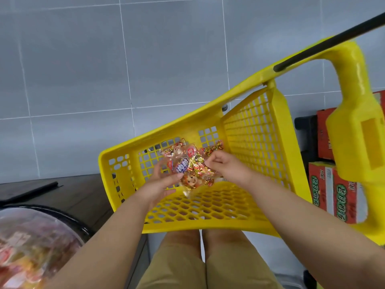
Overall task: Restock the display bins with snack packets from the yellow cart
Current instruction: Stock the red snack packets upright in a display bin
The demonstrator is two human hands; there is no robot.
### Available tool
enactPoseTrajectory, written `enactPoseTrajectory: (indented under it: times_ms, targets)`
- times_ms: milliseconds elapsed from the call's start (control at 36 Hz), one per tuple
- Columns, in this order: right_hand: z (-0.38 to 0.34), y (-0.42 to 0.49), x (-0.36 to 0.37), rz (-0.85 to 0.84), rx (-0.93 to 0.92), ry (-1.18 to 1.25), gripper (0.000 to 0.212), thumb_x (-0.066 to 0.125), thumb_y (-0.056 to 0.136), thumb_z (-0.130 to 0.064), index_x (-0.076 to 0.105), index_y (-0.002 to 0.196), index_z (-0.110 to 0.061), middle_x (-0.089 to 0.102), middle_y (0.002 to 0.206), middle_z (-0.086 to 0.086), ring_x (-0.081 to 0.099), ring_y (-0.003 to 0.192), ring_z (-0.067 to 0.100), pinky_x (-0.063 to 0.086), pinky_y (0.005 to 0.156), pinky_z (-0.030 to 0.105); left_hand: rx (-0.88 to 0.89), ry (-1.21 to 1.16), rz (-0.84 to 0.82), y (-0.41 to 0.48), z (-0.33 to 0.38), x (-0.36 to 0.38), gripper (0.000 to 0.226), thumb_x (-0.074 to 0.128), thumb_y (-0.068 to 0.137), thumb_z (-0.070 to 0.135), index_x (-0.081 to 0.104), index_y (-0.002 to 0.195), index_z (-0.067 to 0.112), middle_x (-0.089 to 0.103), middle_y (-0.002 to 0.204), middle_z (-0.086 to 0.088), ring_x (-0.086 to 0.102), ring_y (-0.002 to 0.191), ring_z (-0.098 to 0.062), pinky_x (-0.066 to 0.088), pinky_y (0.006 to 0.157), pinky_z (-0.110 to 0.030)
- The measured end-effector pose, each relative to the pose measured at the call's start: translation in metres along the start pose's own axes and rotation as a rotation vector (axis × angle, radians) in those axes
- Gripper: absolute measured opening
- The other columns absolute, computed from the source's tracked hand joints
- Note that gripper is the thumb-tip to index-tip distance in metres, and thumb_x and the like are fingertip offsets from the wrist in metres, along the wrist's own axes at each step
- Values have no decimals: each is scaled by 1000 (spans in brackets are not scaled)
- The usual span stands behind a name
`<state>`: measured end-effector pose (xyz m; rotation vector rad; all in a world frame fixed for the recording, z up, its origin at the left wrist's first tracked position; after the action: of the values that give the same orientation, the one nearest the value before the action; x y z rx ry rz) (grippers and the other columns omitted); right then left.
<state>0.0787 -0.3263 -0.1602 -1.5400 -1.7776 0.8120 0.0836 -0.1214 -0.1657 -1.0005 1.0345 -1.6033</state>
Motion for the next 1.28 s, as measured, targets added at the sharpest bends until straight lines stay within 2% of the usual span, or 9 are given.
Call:
enactPoseTrajectory:
  times_ms: [111,194,361,556,750,889,1139,1194,1278]
  targets:
    - [24,15,23,-158,212,290,16,60,90,-12,55,77,-18,58,66,-11,59,66,2,56,78,30,49,-239,207,11,0,-10,87,77,72,6,29,141,29,48,138,-4,56,118,-27,47,96,-48]
    - [42,30,26,-151,259,310,7,61,89,-25,63,94,-21,68,89,-10,65,89,10,56,82,29,-26,-417,235,17,-7,-16,77,80,59,13,44,127,18,69,112,-11,68,96,-25,55,70,-40]
    - [79,69,-9,220,201,-919,59,69,82,-32,47,136,-23,45,140,4,37,132,26,29,109,34,-88,-494,103,24,-24,-28,61,70,71,9,53,129,4,65,119,-18,67,102,-29,57,78,-42]
    - [88,85,9,125,152,-1229,61,72,79,-35,46,132,-18,43,134,7,32,128,28,31,106,41,-24,-475,135,25,-33,-43,34,66,75,6,60,109,4,71,97,-12,71,83,-24,60,67,-37]
    - [77,60,-8,89,142,-708,37,70,83,-23,57,116,-14,58,116,6,56,106,24,44,83,27,-19,-499,280,17,-39,-60,22,59,92,10,54,113,17,76,84,-8,73,70,-27,56,48,-39]
    - [50,34,-1,-86,201,-2,16,74,79,-17,60,85,-19,65,89,-1,64,83,11,55,77,27,11,-415,258,13,-34,-52,31,57,95,12,54,124,21,70,109,-10,71,88,-29,59,64,-43]
    - [41,39,64,-71,128,-120,35,74,76,-42,50,75,-16,46,74,-2,49,77,18,49,80,44,113,-427,18,7,-3,-24,86,40,72,71,46,140,18,56,137,-10,51,128,-27,35,110,-50]
    - [44,43,68,-47,147,-158,43,72,76,-49,60,92,-11,57,85,1,57,87,20,49,89,46,117,-328,62,7,-5,-23,75,53,76,56,43,140,17,58,134,-7,56,122,-19,44,104,-43]
    - [48,48,68,-119,134,-231,55,66,78,-54,61,104,-7,63,94,5,60,88,18,49,82,41,119,-227,202,16,-10,-26,33,72,81,15,55,108,21,75,94,3,72,79,-5,57,58,-23]
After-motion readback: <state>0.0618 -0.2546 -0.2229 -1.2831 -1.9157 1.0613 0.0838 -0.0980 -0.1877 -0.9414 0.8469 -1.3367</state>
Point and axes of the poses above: each hand's wrist, its own y-axis towards the middle knuckle, its own x-axis out of the palm, z = x × y, the point moved 5 cm from there along y, towards the middle knuckle
